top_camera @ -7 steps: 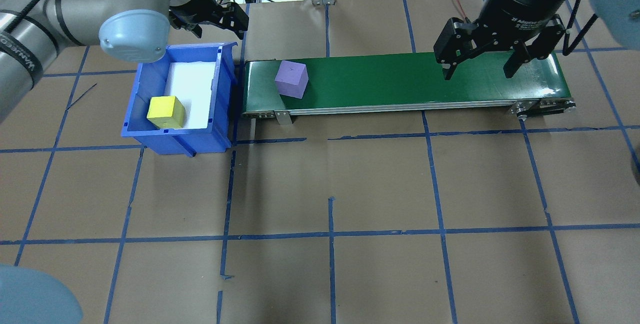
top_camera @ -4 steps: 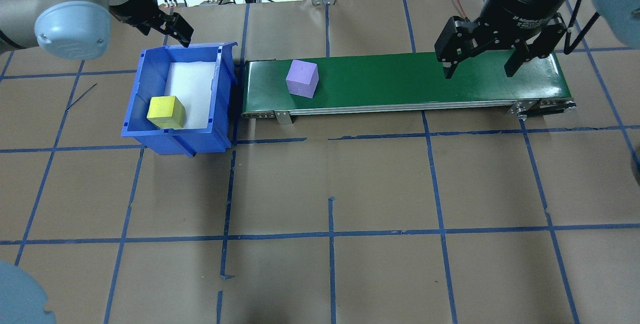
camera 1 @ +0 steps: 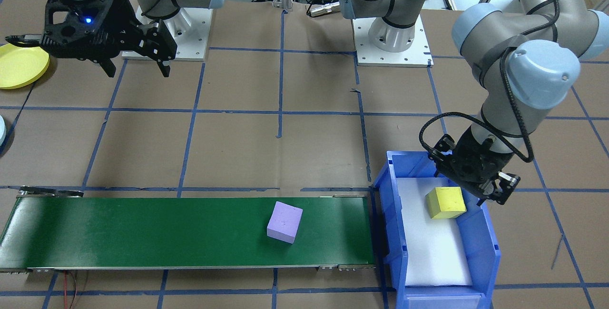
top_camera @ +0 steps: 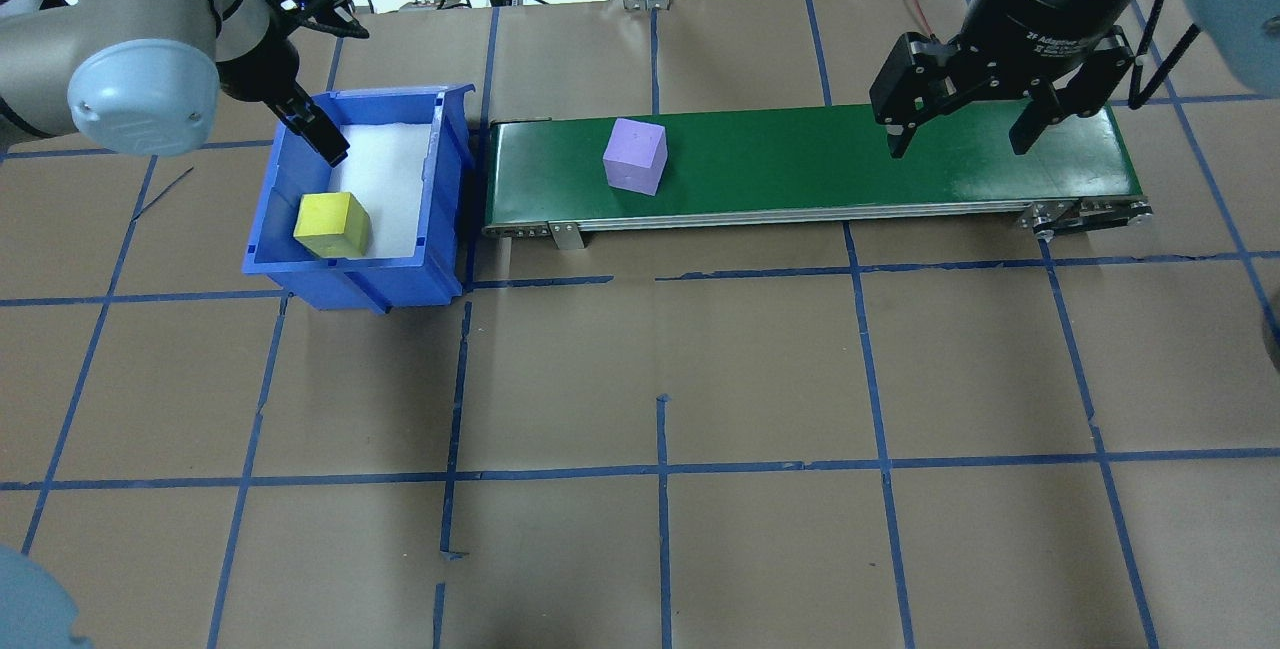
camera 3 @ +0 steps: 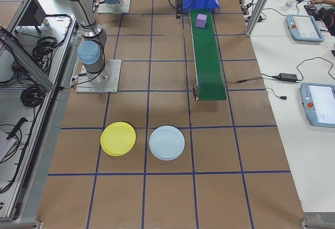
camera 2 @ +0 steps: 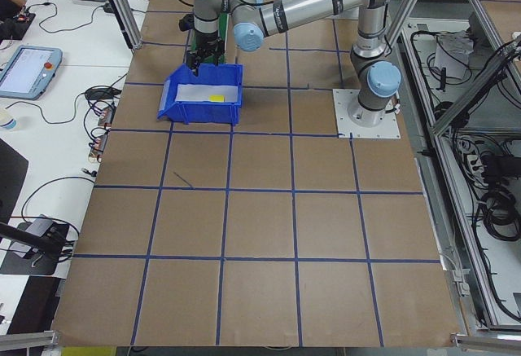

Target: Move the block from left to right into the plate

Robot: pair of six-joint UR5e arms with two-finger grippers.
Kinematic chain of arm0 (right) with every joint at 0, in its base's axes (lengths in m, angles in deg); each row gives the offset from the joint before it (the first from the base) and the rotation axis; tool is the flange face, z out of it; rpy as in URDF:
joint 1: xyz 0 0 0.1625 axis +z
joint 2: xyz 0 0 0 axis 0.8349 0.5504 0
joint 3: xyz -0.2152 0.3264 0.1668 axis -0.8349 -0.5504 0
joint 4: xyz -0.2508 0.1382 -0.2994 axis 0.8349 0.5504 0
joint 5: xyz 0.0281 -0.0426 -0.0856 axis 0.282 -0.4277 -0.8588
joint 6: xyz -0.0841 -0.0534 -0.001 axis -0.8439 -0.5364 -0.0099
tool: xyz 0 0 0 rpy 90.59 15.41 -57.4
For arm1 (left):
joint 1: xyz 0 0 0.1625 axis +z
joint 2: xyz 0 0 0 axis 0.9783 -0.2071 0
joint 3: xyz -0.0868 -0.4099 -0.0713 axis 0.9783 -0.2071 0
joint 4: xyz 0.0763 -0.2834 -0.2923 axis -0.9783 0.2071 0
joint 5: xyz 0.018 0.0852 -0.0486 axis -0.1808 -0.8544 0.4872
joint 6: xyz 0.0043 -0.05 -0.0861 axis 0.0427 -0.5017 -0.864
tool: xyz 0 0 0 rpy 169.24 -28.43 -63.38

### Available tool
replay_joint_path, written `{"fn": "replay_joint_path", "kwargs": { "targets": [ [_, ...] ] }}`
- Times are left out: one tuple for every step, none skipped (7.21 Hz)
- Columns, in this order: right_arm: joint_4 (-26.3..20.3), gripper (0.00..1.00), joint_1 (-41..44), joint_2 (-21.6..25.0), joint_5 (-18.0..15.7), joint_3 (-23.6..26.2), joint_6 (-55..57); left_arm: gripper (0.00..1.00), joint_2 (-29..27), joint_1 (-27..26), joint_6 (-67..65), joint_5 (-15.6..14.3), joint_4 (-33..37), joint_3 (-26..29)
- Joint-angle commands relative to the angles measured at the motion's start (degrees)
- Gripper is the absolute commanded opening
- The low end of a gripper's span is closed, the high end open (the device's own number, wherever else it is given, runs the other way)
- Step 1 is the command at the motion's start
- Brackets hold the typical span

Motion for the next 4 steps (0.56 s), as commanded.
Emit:
{"fn": "replay_joint_path", "kwargs": {
  "targets": [
    [0.0, 1.0, 0.0, 0.0, 0.0, 0.0, 0.0, 1.0, 0.0, -1.0, 15.1, 0.1, -0.1, -0.6],
    [0.0, 1.0, 0.0, 0.0, 0.0, 0.0, 0.0, 1.0, -0.4, -1.0, 17.4, 0.9, -0.6, -0.5],
    [0.0, 1.0, 0.0, 0.0, 0.0, 0.0, 0.0, 1.0, -0.5, -0.8, 22.8, 5.0, -0.6, -0.3],
    [0.0, 1.0, 0.1, 0.0, 0.0, 0.1, 0.0, 0.99, -1.2, -0.2, 28.0, 5.0, -0.6, 0.0]
  ]
}}
